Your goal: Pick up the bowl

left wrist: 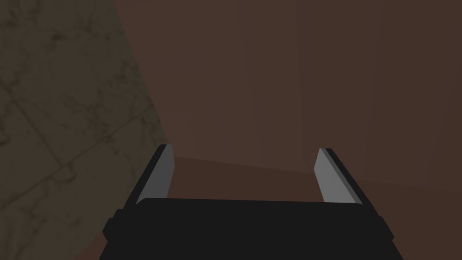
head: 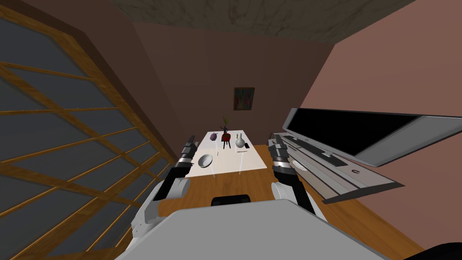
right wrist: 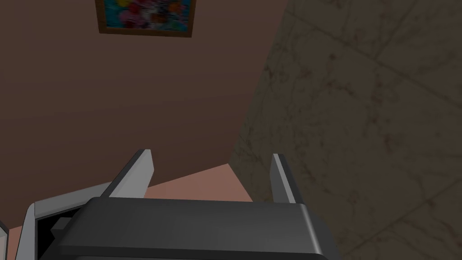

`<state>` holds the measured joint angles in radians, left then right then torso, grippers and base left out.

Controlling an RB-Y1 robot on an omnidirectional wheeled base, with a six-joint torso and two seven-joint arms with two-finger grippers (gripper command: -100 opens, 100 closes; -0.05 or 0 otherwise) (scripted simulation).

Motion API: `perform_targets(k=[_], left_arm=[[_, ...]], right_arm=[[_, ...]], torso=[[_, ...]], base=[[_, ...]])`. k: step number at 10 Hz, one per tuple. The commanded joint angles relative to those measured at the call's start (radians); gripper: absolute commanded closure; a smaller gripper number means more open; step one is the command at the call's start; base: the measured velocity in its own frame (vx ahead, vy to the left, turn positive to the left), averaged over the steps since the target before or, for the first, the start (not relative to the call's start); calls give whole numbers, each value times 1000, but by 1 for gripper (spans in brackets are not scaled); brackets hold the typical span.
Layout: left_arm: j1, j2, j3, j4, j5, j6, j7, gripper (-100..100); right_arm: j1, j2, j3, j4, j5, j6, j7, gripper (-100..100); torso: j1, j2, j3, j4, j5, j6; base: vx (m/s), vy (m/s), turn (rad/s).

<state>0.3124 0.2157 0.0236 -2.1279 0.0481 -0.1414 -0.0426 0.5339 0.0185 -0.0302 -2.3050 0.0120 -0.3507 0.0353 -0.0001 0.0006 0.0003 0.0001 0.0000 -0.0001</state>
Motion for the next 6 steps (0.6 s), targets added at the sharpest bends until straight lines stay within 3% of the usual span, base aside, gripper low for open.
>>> perform_targets(k=[1,6], left_arm=[[-30,15,-3,41,12,50,-9,-100],[-83,45,-8,116,37,164,-20,-100]], right_arm=[[0,0,0,0,0,0,0,0],[0,0,0,0,0,0,0,0]], torso=[[0,0,0,0,0,0],[0,0,0,0,0,0]], base=[[-12,-7,-24],[-11,-5,-22]])
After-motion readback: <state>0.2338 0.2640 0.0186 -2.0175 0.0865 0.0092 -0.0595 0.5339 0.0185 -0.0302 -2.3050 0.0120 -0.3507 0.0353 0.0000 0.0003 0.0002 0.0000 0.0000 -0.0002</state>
